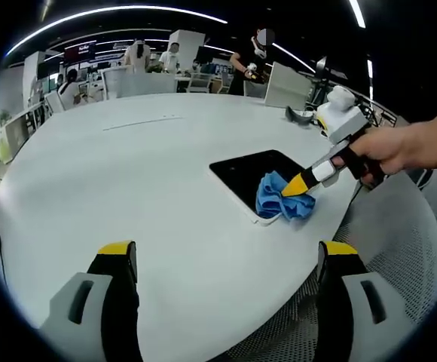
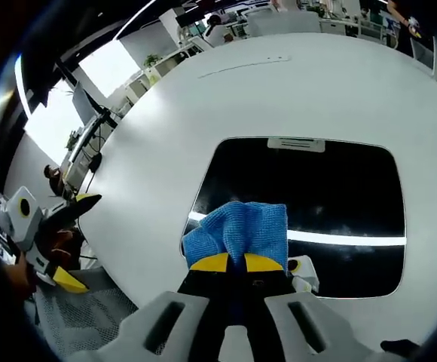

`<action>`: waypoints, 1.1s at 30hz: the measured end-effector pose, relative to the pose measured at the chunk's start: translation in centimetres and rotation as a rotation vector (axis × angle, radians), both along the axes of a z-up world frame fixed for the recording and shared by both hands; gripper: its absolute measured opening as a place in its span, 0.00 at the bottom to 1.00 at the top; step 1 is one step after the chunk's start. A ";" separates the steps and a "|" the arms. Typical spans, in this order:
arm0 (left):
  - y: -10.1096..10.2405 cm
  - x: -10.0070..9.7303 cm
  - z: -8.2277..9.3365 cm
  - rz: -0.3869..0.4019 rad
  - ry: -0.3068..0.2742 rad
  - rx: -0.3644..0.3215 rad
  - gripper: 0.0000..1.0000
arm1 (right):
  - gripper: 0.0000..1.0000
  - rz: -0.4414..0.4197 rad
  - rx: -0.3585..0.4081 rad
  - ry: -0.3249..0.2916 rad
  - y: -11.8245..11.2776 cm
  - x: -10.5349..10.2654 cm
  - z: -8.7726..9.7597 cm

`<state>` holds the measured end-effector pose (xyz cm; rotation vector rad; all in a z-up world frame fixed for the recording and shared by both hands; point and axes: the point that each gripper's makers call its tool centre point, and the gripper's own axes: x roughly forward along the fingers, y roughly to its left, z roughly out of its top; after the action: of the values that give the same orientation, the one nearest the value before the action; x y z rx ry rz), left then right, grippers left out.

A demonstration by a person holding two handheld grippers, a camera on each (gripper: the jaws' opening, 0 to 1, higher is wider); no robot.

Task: Wipe the mirror surface with the cleaning cloth until all visible marks leave the cleaned area.

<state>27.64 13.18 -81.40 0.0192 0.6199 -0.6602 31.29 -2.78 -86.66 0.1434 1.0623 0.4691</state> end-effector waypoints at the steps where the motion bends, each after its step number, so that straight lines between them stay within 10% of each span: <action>1: 0.0 0.0 0.0 0.001 0.000 -0.001 0.99 | 0.00 0.010 0.010 -0.019 0.3 0.2 0.1; 33: 0.0 -0.2 -0.2 0.003 0.016 -0.010 0.98 | 0.00 -0.014 0.017 0.042 3.7 0.0 0.1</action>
<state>27.47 13.20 -81.61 0.0035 0.6322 -0.6607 31.26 0.92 -86.51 0.1762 1.0976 0.4647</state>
